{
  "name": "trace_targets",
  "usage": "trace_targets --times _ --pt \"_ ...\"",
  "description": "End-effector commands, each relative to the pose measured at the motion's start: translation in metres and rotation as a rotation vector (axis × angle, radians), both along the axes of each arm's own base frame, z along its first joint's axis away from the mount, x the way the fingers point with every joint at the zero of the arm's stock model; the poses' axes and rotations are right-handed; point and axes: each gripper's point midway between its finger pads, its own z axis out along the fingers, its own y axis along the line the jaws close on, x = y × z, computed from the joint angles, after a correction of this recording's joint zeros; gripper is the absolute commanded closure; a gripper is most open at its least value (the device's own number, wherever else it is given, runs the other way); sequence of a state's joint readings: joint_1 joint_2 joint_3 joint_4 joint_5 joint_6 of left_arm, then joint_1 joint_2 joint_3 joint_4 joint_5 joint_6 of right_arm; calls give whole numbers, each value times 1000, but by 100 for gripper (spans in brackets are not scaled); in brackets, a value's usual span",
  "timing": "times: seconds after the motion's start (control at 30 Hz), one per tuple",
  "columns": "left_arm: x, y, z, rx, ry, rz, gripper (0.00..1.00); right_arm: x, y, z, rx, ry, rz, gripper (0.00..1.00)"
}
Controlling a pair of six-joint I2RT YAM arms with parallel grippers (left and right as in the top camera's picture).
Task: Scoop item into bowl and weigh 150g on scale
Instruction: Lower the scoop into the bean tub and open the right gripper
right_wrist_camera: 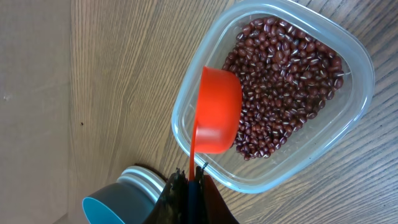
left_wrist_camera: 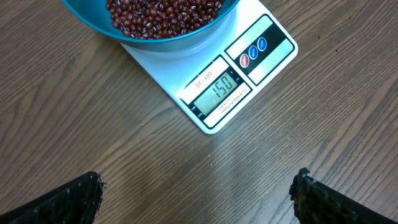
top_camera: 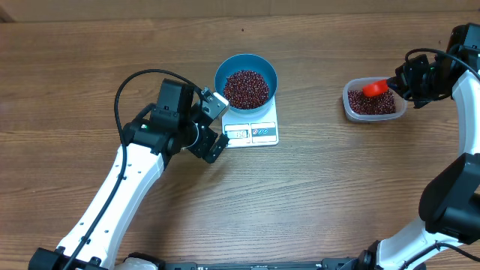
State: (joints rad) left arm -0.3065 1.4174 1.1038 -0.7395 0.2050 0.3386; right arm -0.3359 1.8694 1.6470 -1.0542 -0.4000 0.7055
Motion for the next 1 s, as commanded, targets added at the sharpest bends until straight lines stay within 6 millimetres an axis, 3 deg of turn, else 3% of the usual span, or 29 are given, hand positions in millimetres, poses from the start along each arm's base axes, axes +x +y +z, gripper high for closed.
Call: trace_targets --times 0.0,0.13,0.3,0.57,0.8,0.97 --pt "0 1 6 -14 -15 11 1 0 0 1 -7 -3 -2 96" --pt "-1 1 6 -13 -15 11 0 -2 2 -2 -36 15 4 95" --pt "-1 1 6 -13 -14 11 1 -2 7 -4 -59 27 15 75" --pt "-1 1 6 -13 -14 11 0 -5 13 -9 -124 64 30 76" --pt "-1 1 6 -13 -14 11 1 -24 17 -27 -101 142 35 67" --pt "-1 1 6 -13 -14 11 0 -51 20 -37 -93 259 37 47"
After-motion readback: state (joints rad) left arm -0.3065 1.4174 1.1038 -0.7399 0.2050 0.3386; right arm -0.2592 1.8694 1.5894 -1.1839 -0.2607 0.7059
